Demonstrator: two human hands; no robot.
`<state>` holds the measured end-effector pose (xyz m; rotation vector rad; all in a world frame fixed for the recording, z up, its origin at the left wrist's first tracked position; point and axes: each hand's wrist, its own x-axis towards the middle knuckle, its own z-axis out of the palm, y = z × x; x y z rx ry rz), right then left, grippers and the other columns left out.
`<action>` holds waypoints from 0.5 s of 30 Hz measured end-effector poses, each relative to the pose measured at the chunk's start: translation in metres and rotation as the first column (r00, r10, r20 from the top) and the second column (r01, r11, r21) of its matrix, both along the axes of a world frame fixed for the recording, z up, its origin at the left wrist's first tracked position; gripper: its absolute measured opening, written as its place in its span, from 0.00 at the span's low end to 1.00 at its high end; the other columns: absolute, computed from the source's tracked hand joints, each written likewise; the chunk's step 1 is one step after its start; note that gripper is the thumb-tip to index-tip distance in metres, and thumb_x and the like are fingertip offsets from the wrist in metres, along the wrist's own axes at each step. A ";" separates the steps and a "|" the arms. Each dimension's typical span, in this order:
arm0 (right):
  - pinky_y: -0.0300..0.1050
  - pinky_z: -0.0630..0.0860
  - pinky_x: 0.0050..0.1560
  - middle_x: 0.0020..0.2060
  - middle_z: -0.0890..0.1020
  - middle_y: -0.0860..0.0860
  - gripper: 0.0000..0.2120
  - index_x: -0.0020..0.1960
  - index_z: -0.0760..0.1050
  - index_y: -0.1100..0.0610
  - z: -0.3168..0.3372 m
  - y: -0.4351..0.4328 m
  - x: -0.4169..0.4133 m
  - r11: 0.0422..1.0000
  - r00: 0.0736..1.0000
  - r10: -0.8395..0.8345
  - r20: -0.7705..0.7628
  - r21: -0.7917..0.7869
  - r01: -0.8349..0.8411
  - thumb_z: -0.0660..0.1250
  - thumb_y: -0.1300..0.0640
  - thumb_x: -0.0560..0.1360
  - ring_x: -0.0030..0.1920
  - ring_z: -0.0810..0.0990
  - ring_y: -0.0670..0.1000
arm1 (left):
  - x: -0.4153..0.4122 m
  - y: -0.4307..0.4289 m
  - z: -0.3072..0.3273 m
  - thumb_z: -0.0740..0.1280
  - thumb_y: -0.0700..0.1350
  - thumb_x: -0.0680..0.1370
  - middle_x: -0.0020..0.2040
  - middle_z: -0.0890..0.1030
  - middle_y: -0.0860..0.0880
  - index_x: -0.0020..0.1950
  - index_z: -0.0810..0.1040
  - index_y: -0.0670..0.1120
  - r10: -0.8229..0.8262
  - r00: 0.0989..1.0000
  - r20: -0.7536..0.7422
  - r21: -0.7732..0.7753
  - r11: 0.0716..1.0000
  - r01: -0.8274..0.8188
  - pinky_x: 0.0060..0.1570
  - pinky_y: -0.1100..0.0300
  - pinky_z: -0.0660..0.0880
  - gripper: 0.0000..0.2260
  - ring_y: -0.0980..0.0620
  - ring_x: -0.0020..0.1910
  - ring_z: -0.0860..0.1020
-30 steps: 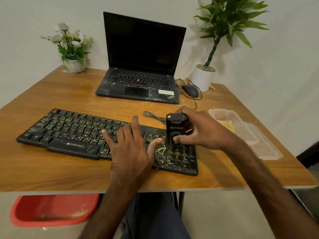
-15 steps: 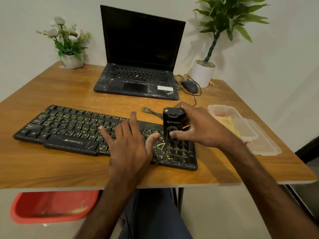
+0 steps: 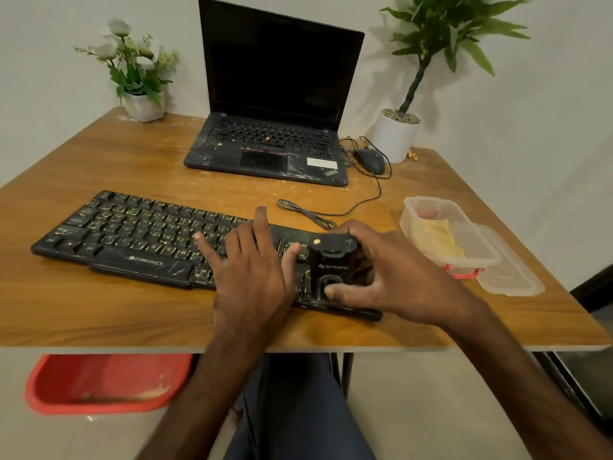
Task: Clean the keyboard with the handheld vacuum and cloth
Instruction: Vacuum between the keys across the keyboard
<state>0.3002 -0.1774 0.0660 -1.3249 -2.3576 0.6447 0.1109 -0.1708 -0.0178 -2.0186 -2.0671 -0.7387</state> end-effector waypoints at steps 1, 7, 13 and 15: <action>0.36 0.80 0.48 0.54 0.82 0.43 0.26 0.64 0.69 0.48 0.000 0.002 0.001 0.999 1.000 -0.027 0.005 0.029 0.026 0.77 0.51 0.71 0.52 0.81 0.40 | 0.000 0.000 -0.001 0.44 0.61 0.83 0.57 0.77 0.38 0.77 0.62 0.37 -0.002 1.000 -0.003 -0.001 1.000 0.002 0.66 0.24 0.61 0.33 0.39 0.56 0.77; 0.37 0.80 0.50 0.54 0.82 0.43 0.27 0.65 0.68 0.47 -0.004 -0.014 -0.004 0.998 0.998 -0.049 -0.041 0.033 0.050 0.77 0.50 0.71 0.53 0.80 0.39 | 0.000 0.000 0.000 0.43 0.61 0.83 0.57 0.77 0.38 0.77 0.62 0.38 0.003 1.000 -0.014 -0.005 1.000 -0.003 0.66 0.24 0.62 0.33 0.40 0.56 0.77; 0.41 0.81 0.50 0.54 0.81 0.39 0.26 0.62 0.67 0.42 0.000 -0.028 0.021 0.990 0.992 -0.130 0.004 0.061 0.129 0.77 0.48 0.69 0.52 0.80 0.37 | 0.000 -0.001 -0.002 0.47 0.60 0.84 0.58 0.77 0.39 0.77 0.61 0.38 0.003 1.000 0.000 0.006 1.000 -0.003 0.66 0.24 0.61 0.32 0.40 0.56 0.76; 0.40 0.81 0.50 0.54 0.81 0.39 0.27 0.63 0.68 0.44 -0.002 -0.031 0.018 0.987 0.989 -0.144 -0.022 0.063 0.145 0.77 0.48 0.69 0.52 0.80 0.37 | 0.000 0.000 -0.003 0.46 0.60 0.84 0.58 0.77 0.39 0.77 0.61 0.37 -0.001 1.000 0.003 0.011 1.000 0.001 0.66 0.24 0.62 0.32 0.40 0.57 0.76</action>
